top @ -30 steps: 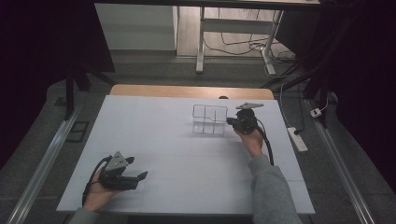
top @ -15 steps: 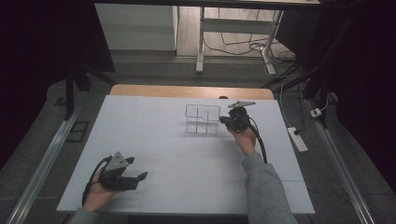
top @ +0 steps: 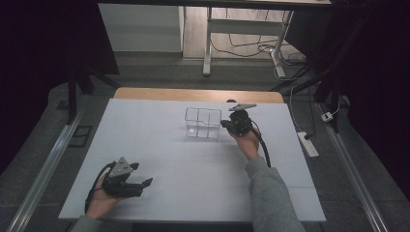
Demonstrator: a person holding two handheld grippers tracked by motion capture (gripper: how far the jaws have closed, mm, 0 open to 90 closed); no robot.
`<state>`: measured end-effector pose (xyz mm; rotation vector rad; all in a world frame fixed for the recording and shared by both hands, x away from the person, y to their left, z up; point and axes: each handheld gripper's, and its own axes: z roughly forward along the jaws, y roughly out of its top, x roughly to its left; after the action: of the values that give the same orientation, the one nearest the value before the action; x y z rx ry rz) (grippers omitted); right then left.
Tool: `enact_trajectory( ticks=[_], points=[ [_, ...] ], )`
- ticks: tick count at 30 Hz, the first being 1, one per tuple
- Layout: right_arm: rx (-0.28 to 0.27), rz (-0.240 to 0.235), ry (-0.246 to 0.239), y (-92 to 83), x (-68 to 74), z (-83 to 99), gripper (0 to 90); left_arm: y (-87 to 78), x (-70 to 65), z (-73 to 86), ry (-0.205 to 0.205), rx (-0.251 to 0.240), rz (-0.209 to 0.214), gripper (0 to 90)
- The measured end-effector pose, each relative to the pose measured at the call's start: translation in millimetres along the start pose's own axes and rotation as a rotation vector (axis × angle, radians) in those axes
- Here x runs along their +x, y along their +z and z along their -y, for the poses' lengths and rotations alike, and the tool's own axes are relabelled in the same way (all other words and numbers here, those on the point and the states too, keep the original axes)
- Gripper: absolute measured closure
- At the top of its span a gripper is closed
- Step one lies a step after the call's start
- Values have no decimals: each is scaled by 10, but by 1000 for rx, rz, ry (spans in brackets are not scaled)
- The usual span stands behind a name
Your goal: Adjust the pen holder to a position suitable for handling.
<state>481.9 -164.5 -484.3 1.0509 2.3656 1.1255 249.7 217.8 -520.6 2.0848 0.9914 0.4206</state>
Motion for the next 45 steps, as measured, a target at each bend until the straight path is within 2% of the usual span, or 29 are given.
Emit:
enact_trajectory(
  ticks=[8,23,30,36,42,45],
  points=[
    [-3,-13,-4,51,47,-16,889,6,-3,5,2,4,0,222],
    [-6,-4,-16,174,137,-92,889,-7,3,24,-2,3,-2,222],
    [-2,-14,-19,157,135,-90,889,-19,4,28,-3,0,-8,222],
    [-12,-4,-30,0,110,-93,889,-31,15,34,-9,-5,-13,222],
    [-31,-10,-54,-293,72,-79,887,-39,17,40,-11,-8,-18,222],
    [-49,-27,-55,-453,52,-43,820,-37,18,36,-12,-8,-19,223]
  ],
)
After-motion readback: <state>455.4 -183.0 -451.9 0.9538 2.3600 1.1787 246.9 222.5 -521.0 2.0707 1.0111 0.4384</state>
